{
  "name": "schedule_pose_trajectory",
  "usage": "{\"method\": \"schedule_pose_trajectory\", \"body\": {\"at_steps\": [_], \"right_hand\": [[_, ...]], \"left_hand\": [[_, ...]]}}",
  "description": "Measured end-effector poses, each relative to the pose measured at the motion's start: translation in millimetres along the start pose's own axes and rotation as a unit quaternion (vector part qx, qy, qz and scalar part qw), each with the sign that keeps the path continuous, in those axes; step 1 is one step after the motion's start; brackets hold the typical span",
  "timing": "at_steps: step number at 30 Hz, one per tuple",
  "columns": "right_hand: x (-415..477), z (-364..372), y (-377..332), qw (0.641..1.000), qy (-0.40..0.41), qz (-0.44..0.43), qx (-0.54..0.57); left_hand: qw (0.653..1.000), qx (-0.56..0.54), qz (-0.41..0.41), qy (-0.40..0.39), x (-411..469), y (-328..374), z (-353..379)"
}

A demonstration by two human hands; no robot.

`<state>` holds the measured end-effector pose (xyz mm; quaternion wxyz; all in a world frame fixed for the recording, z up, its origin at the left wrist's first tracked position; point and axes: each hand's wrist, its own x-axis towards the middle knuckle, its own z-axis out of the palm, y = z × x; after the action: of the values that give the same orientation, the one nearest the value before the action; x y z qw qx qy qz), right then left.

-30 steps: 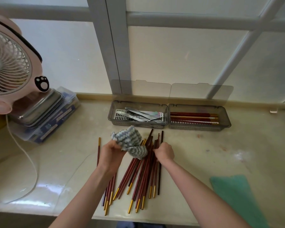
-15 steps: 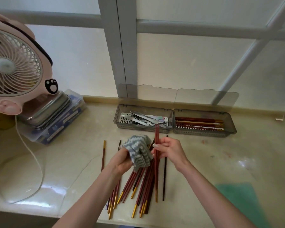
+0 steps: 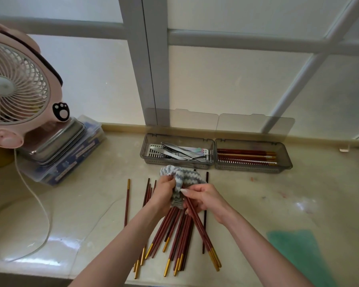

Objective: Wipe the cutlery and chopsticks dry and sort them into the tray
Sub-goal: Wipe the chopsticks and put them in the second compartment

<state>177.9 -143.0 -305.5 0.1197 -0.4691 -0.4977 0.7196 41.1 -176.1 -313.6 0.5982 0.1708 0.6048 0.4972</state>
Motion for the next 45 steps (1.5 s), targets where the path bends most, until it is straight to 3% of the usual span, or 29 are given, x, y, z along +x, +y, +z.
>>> {"method": "schedule_pose_trajectory", "body": {"at_steps": [7, 11, 15, 18, 22, 28, 32, 36, 41, 45], "right_hand": [[-17, -21, 28, 0.982, -0.180, 0.027, -0.042], [-26, -32, 42, 0.973, -0.224, 0.034, -0.053], [-30, -34, 52, 0.984, -0.172, 0.021, -0.045], [-29, -28, 55, 0.988, -0.152, 0.019, 0.004], [-28, -11, 59, 0.996, -0.087, 0.030, -0.002], [-21, 11, 51, 0.998, -0.036, 0.031, 0.048], [-11, 22, 25, 0.993, -0.020, 0.016, 0.119], [-10, 15, 15, 0.979, -0.065, 0.017, 0.194], [-14, 15, 15, 0.997, -0.028, -0.017, 0.075], [-16, 12, 22, 0.998, 0.007, -0.023, 0.066]], "left_hand": [[0.995, -0.070, 0.014, 0.072, 8, 15, -16], [0.994, -0.044, -0.003, 0.096, 13, 24, -35], [0.994, -0.046, 0.002, 0.101, 17, 31, -49], [0.987, -0.083, 0.019, 0.140, 19, 31, -48], [0.982, -0.051, 0.033, 0.181, 19, 21, -44], [0.987, -0.035, 0.059, 0.147, 10, 19, -25], [0.997, -0.007, 0.014, 0.081, -8, -5, -3], [0.999, -0.014, 0.002, 0.052, -6, 4, -5], [0.993, 0.026, -0.011, 0.112, 5, 12, -15], [0.992, 0.081, -0.011, 0.099, 9, 15, -20]]}}
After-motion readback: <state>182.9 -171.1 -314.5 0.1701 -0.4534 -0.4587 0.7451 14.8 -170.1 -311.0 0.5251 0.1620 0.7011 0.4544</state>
